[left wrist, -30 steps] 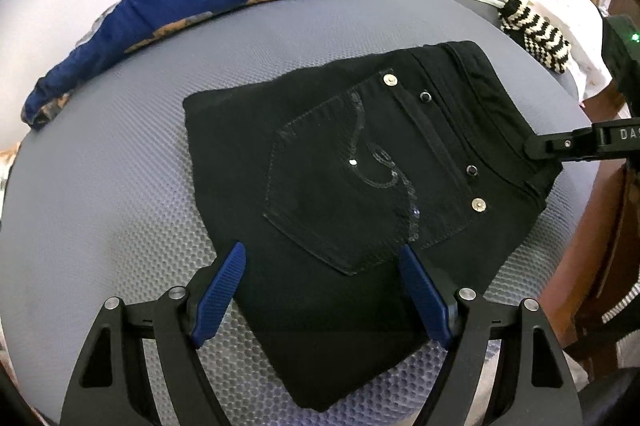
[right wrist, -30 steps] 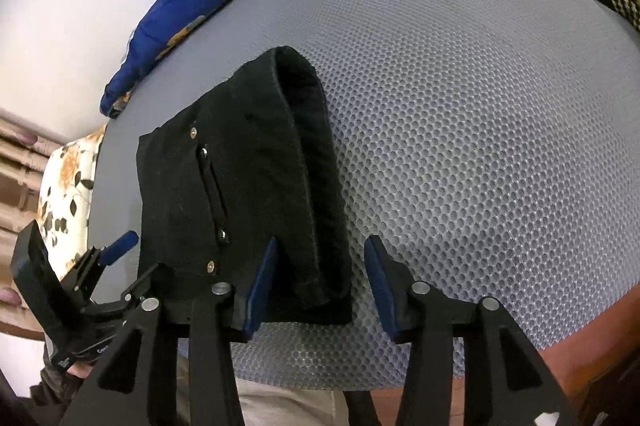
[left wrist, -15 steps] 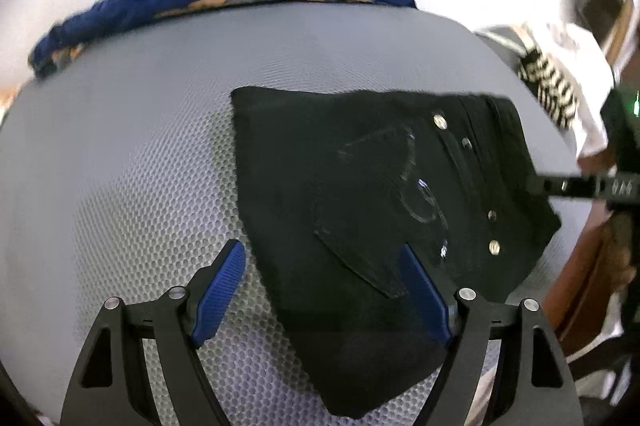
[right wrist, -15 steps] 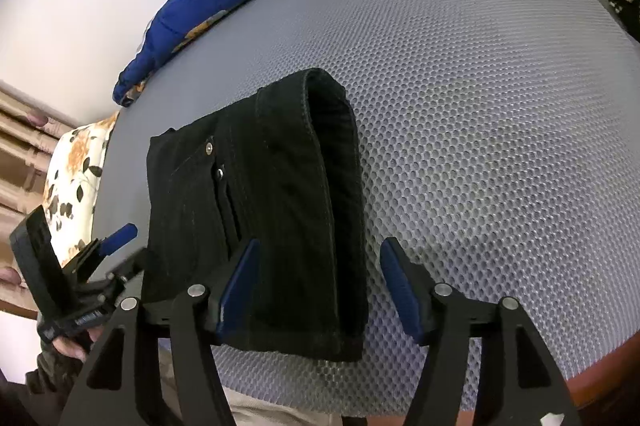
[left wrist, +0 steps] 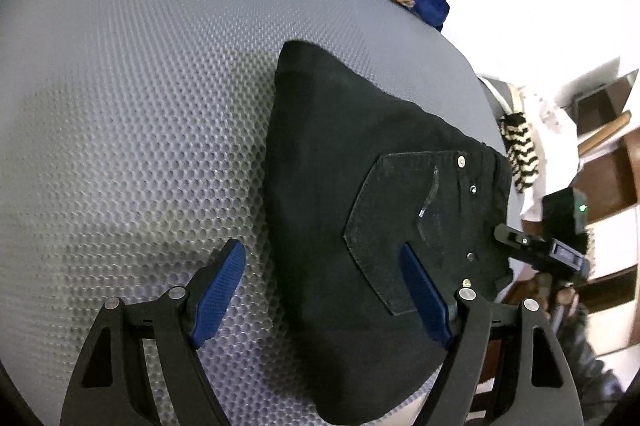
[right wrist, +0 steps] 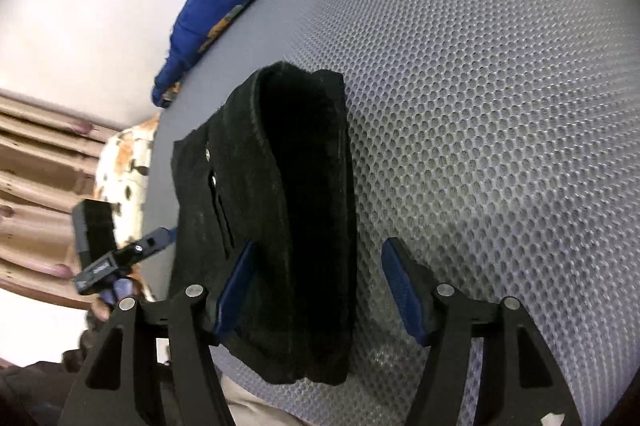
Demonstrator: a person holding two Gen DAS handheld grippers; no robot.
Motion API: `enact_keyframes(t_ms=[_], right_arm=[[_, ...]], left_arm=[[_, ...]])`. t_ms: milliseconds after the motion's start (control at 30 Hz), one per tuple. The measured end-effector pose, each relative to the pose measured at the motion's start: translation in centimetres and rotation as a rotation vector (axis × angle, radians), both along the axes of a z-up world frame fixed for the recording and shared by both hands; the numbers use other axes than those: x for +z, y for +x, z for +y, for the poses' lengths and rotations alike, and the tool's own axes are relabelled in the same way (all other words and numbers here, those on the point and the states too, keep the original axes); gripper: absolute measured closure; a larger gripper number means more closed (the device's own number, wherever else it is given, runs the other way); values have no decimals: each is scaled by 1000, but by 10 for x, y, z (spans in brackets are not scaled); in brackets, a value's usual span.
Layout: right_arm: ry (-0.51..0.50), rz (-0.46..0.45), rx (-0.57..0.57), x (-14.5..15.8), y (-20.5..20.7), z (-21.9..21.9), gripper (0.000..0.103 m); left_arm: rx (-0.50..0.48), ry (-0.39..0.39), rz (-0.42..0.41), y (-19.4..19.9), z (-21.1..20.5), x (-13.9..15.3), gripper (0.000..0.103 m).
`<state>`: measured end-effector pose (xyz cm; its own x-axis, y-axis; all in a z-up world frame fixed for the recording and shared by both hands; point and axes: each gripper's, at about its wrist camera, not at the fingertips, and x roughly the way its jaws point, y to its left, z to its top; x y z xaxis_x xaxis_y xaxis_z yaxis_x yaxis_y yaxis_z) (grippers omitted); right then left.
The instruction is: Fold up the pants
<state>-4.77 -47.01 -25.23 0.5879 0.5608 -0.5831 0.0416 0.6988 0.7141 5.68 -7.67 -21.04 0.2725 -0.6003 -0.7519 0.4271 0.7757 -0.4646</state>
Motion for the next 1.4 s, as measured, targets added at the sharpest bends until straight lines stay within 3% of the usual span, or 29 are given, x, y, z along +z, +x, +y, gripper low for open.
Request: enact_keyframes(t_ms=[133,333,433,533,733,800,867,933,1000,1400], right_arm=[[45,-14,24,-3,4,-12,42],[14,1,112,-2,5,-20,43],[46,-9,140,-4,9,-20,43],[87,-6,184,-10,20,-12,55],[167,-38,188,-15,37,-10,66],[168,-45,164,-17,35,-11,69],[160,-47,137,-14,33,-6,70],[153,-44,100,-13,29,-1,71],[142,-41,71,-12,25,2,71],[39,-10,-24,5,24,19,74]], left_arm=[[-7,-29,27,3,2,-5,24],[-50,-61,63,6,-5,-6,24],[-83,-84,66,9,-13,-8,26],[-96,-94,58,8,-19,-8,27],[-105,-141,53,16,-28,-10,28],[-91,-123,28,21,-33,-7,33],[-76,-80,0,20,-34,-7,44],[-64,-25,-25,19,-34,-7,62],[-54,-12,-23,20,-28,-7,67],[-32,141,-123,9,-55,4,75]])
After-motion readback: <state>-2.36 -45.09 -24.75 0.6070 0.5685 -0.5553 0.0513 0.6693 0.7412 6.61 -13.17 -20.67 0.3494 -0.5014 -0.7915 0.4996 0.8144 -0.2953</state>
